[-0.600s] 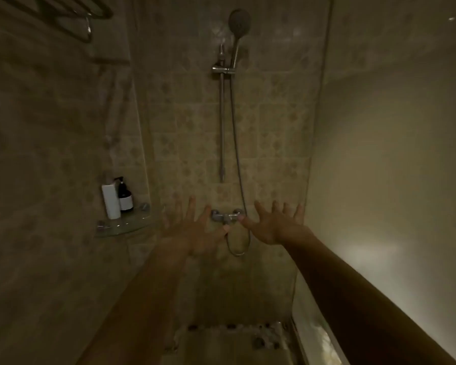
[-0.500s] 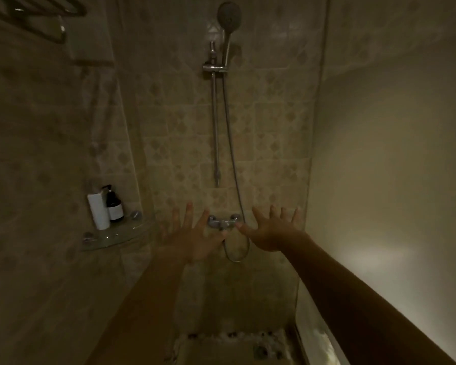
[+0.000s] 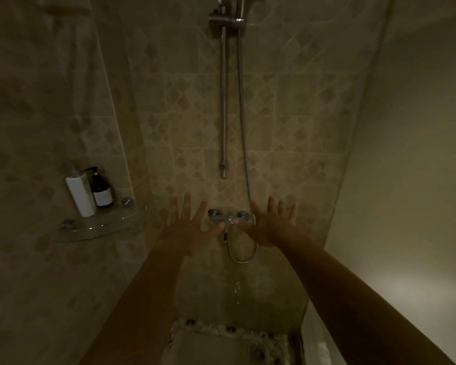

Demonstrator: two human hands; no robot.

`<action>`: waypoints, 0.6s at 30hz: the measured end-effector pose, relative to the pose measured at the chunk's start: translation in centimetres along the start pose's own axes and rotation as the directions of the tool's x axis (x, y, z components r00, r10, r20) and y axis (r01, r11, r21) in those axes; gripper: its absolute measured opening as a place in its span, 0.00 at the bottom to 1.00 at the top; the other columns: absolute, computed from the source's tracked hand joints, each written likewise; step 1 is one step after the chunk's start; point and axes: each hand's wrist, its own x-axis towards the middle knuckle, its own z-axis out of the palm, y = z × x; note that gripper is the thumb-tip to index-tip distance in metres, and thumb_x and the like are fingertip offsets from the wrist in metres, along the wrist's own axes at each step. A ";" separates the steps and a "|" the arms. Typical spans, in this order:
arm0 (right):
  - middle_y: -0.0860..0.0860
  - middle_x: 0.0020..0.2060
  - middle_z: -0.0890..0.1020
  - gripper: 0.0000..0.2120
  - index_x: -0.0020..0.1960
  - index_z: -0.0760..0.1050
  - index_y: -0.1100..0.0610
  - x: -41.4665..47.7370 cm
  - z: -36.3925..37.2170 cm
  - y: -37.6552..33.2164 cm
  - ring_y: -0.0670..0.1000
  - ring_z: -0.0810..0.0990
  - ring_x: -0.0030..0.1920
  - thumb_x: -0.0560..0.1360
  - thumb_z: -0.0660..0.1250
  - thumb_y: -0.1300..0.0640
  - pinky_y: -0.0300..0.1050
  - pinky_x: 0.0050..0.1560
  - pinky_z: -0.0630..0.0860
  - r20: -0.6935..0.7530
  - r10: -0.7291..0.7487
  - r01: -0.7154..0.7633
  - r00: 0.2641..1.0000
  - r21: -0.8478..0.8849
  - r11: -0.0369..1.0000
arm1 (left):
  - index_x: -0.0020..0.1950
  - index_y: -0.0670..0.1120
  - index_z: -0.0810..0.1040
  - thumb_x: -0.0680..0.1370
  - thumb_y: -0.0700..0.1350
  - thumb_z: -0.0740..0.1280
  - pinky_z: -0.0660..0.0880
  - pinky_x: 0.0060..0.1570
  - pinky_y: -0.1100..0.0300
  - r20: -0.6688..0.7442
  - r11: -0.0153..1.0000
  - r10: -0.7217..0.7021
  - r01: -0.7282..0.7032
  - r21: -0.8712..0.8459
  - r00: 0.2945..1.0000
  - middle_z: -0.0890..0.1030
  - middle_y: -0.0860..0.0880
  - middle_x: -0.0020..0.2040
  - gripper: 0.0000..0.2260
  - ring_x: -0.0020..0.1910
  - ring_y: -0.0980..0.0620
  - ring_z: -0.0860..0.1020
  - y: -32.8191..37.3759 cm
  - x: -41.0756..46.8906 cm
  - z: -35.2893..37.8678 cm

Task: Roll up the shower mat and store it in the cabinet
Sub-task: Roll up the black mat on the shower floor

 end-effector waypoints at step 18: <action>0.54 0.79 0.42 0.38 0.78 0.45 0.43 18.2 7.6 -21.0 0.61 0.42 0.77 0.74 0.53 0.29 0.67 0.72 0.41 0.046 -0.698 0.680 0.715 0.191 0.708 | 0.78 0.60 0.43 0.69 0.77 0.45 0.38 0.70 0.31 -0.202 0.820 -0.538 0.563 0.099 0.818 0.35 0.48 0.78 0.41 0.76 0.42 0.33 -18.0 6.3 4.5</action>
